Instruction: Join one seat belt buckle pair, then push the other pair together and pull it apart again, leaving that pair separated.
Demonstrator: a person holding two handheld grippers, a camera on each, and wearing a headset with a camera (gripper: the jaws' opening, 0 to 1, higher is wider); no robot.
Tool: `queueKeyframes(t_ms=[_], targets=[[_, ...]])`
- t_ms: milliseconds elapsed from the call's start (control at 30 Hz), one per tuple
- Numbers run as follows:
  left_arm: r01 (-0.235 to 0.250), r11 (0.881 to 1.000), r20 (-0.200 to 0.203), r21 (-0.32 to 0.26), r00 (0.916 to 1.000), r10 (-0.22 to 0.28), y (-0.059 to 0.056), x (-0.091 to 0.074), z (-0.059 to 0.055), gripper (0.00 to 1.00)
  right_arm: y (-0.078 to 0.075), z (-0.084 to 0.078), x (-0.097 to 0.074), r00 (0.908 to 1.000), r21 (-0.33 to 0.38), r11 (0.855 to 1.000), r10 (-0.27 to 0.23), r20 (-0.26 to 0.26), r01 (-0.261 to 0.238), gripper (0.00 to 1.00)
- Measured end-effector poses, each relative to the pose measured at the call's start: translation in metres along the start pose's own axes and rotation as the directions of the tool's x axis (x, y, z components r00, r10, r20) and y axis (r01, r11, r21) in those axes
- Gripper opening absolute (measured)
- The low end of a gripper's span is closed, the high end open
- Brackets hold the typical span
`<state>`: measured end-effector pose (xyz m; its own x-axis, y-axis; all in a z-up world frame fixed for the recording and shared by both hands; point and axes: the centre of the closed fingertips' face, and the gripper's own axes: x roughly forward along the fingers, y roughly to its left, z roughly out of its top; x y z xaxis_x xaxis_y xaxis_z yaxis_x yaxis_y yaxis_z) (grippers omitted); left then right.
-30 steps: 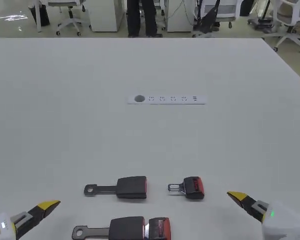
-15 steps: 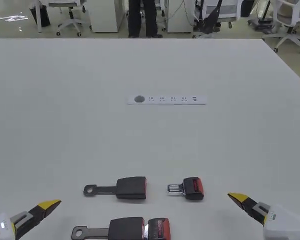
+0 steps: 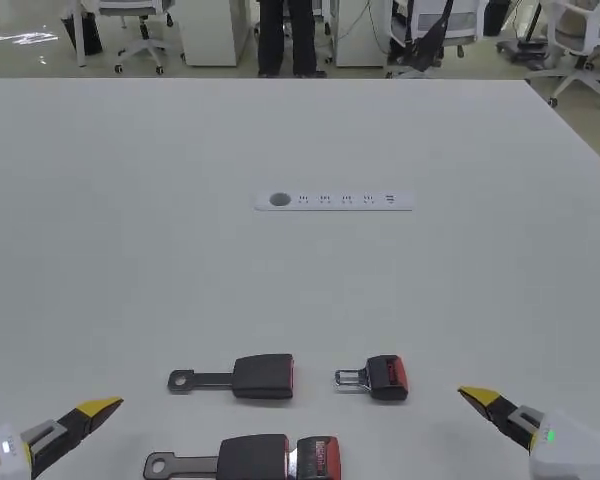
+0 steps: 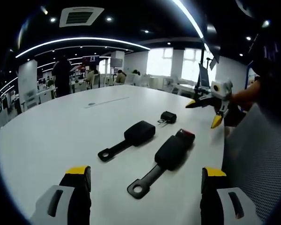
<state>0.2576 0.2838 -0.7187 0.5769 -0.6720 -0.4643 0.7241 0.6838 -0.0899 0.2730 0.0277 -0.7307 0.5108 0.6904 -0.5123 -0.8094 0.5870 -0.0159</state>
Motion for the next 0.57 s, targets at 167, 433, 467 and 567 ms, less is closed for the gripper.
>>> queueKeyframes(t_ms=[167, 433, 467, 567], targets=[[-0.005, 1.000, 0.006, 0.000, 1.0000, 0.005, 0.0029, -0.0004, -0.0008, 1.00, -0.0008, -0.0007, -0.0006, 1.0000, -0.001, 1.000, -0.001, 0.001, 0.001, 0.99], [-0.007, 1.000, 0.007, -0.001, 0.9999, 0.007, 0.0030, -0.0007, -0.0010, 1.00, -0.0013, -0.0026, -0.0005, 1.0000, -0.002, 1.000, 0.000, -0.007, 0.000, 0.99], [-0.008, 1.000, 0.006, 0.000, 1.0000, 0.008, 0.0023, -0.0008, -0.0007, 1.00, -0.0012, -0.0026, -0.0005, 1.0000, -0.001, 1.000, 0.000, -0.007, 0.000, 0.99], [-0.006, 1.000, 0.008, 0.002, 1.0000, 0.006, 0.0015, -0.0009, -0.0001, 1.00, -0.0017, -0.0030, -0.0002, 1.0000, -0.005, 1.000, 0.001, -0.006, -0.001, 0.99]])
